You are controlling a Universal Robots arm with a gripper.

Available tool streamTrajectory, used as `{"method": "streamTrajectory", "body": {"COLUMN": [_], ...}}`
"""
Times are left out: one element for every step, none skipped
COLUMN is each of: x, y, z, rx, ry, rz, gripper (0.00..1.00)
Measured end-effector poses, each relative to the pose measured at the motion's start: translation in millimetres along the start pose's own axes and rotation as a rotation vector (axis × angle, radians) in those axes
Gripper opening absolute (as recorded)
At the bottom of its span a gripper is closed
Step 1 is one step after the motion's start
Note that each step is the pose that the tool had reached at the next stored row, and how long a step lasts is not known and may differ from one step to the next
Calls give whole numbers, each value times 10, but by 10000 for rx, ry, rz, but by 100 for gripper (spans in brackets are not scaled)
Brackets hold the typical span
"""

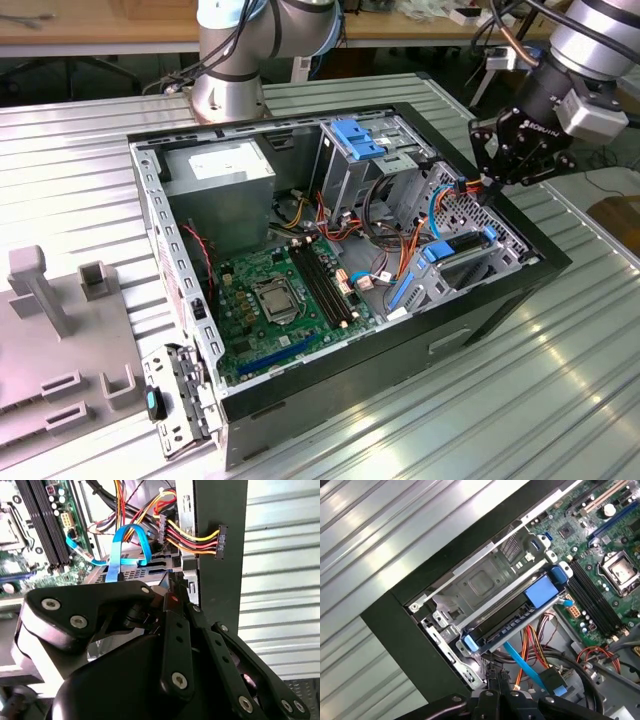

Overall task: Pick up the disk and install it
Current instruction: 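Insert the first disk wire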

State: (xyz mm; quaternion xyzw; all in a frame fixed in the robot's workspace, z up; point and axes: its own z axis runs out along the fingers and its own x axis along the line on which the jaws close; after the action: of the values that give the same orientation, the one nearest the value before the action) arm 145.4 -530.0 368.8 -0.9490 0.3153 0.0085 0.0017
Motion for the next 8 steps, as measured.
{"method": "streamTrajectory", "body": {"x": [4, 13, 16, 17, 16, -5, -46, -63], "y": [-10, -35, -55, -78, -109, -152, -219, -244], "z": [0, -1, 0, -1, -1, 0, 0, 1], "rx": [-2, -8, -13, -26, -41, -62, -79, -80], "ry": [0, 4, 7, 17, 28, 43, 55, 55], "rz": [-147, -178, -186, -188, -197, -217, -253, -330], "gripper": [11, 11, 11, 11, 11, 11, 11, 11]}}
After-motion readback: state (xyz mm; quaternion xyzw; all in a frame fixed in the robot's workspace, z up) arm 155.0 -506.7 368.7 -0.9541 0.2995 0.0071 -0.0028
